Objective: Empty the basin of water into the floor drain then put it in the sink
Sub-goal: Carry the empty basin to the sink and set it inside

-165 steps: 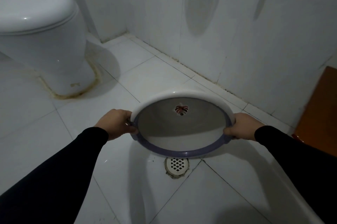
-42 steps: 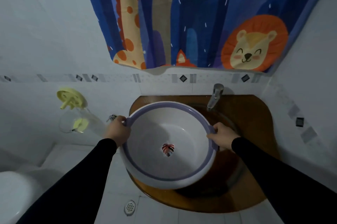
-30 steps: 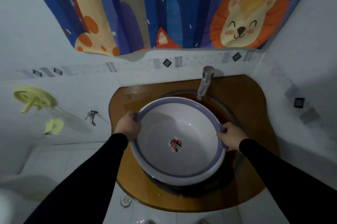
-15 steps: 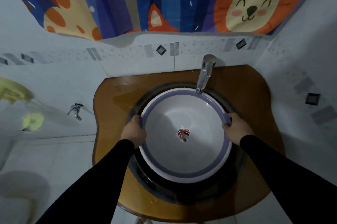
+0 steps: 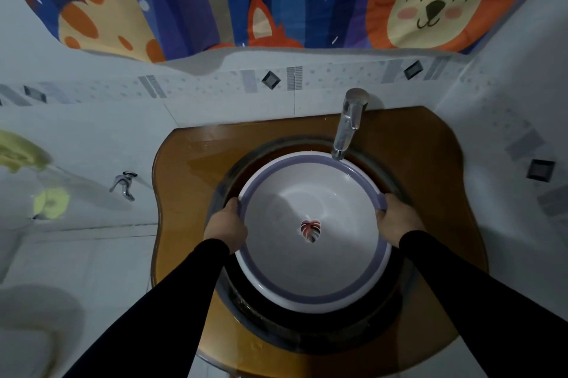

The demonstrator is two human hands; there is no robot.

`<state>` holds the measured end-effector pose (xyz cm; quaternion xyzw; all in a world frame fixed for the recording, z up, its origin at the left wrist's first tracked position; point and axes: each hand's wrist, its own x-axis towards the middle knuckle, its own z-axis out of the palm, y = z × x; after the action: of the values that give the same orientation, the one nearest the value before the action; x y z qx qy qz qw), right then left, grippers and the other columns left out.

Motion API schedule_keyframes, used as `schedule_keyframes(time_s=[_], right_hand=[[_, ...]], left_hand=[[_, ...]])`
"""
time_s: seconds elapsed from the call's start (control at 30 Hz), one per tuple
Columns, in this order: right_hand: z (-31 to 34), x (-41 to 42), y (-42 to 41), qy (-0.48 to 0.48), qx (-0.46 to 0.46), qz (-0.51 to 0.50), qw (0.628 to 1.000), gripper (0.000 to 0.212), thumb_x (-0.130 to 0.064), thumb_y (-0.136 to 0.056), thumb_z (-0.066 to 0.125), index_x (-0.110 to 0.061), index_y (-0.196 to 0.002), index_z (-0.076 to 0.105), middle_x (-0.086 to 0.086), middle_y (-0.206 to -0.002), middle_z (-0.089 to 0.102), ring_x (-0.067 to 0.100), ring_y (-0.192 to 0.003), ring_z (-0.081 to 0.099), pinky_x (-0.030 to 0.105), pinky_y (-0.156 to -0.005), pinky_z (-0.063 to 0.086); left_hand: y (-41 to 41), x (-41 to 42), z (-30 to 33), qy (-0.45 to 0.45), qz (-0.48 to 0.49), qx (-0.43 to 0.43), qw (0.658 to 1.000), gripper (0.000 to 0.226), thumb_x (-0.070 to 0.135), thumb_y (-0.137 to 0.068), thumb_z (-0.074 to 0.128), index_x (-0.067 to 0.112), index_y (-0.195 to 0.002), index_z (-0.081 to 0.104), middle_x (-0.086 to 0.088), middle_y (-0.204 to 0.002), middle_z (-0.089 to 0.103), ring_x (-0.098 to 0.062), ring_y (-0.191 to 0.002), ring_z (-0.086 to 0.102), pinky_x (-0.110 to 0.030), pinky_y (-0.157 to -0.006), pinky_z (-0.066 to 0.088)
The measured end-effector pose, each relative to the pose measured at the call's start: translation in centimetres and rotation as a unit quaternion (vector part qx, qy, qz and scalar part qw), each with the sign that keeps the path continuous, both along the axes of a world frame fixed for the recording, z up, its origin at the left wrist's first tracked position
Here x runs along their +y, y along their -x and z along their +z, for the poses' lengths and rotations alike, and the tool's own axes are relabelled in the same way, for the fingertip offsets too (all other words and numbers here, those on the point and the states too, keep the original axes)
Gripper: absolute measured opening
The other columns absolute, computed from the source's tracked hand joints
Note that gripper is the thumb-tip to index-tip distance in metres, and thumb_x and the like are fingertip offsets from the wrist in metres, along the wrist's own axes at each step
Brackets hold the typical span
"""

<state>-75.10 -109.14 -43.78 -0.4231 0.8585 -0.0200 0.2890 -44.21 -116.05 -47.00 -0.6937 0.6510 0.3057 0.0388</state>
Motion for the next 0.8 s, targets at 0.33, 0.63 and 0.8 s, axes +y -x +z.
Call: schedule_keyframes(time_s=[0.33,0.63,0.8], right_hand=[[-0.58,0.54,-0.10,-0.041,0.044,0.003,0.998,0.029,-0.028,-0.097,0.043,-0.008,-0.111,0.057,0.012,-0.101,0.066,0.028,-0.093,0.064,0.028,-0.070,0.046],[-0.81,0.91,-0.17,0.001,0.059,0.018,0.998,0.037,-0.027,-0.099,0.037,-0.015,-0.134,0.043,0.012,-0.109,0.066,0.030,-0.097,0.064,0.029,-0.071,0.047],[-0.44,1.00,-0.30,0.013,0.039,-0.005,0.999,0.040,-0.028,-0.101,0.035,-0.021,-0.141,0.037,0.011,-0.121,0.063,0.032,-0.110,0.060,0.035,-0.086,0.051]], left_hand=[[0.17,-0.55,0.43,-0.020,-0.008,-0.015,1.000,0.065,0.011,-0.099,0.038,0.026,-0.154,0.006,-0.007,-0.083,0.064,-0.020,-0.051,0.049,-0.030,-0.043,0.035],[-0.12,-0.59,0.23,-0.004,-0.020,-0.001,1.000,0.047,0.017,-0.099,0.041,0.022,-0.144,0.028,0.003,-0.076,0.051,-0.016,-0.060,0.052,-0.027,-0.045,0.033],[-0.28,-0.31,-0.19,0.007,-0.019,-0.009,1.000,0.050,0.016,-0.098,0.042,0.022,-0.145,0.026,0.000,-0.078,0.052,-0.016,-0.057,0.049,-0.026,-0.043,0.032]])
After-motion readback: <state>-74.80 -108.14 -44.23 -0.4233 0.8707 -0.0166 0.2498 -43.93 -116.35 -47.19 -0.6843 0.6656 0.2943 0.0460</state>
